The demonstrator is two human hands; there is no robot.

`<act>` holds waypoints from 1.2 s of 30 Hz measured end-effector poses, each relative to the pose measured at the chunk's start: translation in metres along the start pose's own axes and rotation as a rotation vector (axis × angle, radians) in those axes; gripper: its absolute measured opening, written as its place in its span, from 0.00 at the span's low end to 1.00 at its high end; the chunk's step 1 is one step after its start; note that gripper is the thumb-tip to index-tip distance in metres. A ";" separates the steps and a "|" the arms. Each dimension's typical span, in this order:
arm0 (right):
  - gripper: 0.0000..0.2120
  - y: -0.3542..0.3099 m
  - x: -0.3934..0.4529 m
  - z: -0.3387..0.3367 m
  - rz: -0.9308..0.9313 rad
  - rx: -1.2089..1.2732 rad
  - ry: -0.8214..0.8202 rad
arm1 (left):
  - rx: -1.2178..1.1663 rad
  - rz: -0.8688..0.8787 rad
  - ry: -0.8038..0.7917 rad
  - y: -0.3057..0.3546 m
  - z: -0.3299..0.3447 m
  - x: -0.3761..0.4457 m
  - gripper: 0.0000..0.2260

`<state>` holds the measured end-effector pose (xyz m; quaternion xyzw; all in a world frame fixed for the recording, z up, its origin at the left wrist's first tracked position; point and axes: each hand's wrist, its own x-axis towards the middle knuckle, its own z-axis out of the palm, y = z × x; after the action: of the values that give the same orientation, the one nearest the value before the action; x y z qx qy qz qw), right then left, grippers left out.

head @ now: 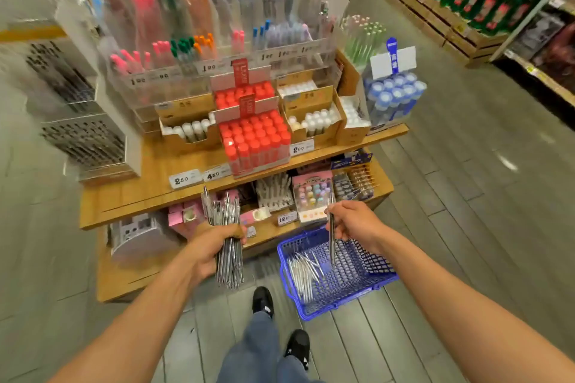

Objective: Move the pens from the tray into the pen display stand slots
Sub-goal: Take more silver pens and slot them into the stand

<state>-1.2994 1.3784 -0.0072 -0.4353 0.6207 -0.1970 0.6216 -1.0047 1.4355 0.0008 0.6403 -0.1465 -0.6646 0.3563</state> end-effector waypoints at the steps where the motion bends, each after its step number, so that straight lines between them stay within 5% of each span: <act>1: 0.08 -0.007 -0.003 0.013 0.002 -0.006 0.000 | -0.009 0.013 0.023 -0.001 -0.014 -0.008 0.04; 9: 0.08 -0.072 -0.015 0.132 -0.065 -0.158 -0.081 | -0.182 0.026 0.040 0.009 -0.134 -0.052 0.03; 15: 0.09 -0.117 -0.019 0.236 -0.157 -0.208 -0.172 | -0.232 0.064 0.050 0.037 -0.232 -0.076 0.16; 19: 0.07 -0.144 -0.023 0.301 -0.166 -0.189 -0.198 | -0.192 0.085 0.041 0.059 -0.285 -0.088 0.12; 36: 0.09 -0.215 0.030 0.397 -0.377 -0.205 -0.097 | -0.266 0.088 0.020 0.124 -0.356 -0.059 0.08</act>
<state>-0.8571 1.3559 0.0844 -0.6135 0.5144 -0.2248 0.5554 -0.6331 1.4804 0.0764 0.5869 -0.0818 -0.6555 0.4682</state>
